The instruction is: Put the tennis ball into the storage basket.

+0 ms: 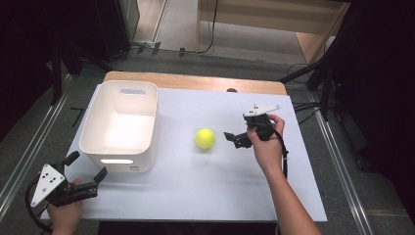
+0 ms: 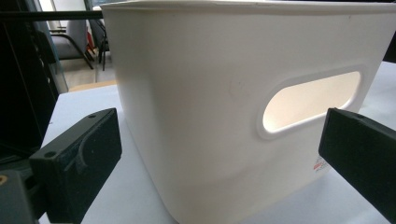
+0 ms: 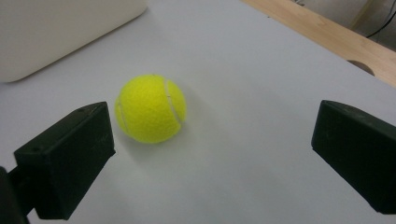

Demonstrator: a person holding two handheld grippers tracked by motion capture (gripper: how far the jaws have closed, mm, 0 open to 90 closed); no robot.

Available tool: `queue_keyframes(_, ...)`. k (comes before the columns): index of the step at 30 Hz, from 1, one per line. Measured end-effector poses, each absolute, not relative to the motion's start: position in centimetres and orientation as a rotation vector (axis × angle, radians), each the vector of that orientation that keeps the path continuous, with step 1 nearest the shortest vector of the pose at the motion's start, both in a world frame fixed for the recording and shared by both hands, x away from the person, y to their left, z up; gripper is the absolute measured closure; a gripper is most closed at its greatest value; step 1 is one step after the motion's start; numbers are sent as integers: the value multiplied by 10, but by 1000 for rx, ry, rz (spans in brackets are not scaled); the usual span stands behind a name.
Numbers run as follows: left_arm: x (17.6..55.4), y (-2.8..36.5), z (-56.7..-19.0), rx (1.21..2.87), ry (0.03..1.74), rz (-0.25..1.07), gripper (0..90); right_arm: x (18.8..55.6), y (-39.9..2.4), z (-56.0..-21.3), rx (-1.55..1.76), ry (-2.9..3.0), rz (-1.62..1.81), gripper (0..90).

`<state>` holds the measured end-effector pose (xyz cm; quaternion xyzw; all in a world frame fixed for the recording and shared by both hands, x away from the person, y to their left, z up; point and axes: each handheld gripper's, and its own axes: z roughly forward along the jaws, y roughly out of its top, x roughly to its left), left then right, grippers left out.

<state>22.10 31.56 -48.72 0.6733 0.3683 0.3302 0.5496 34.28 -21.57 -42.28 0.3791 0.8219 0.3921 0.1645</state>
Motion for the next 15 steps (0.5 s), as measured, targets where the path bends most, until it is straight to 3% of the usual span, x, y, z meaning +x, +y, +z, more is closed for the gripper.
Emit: queue_keyframes(15, 221, 316, -487, 1592, 873, 783, 0, 357, -200, -425, 1066, 2404, 1068, 0)
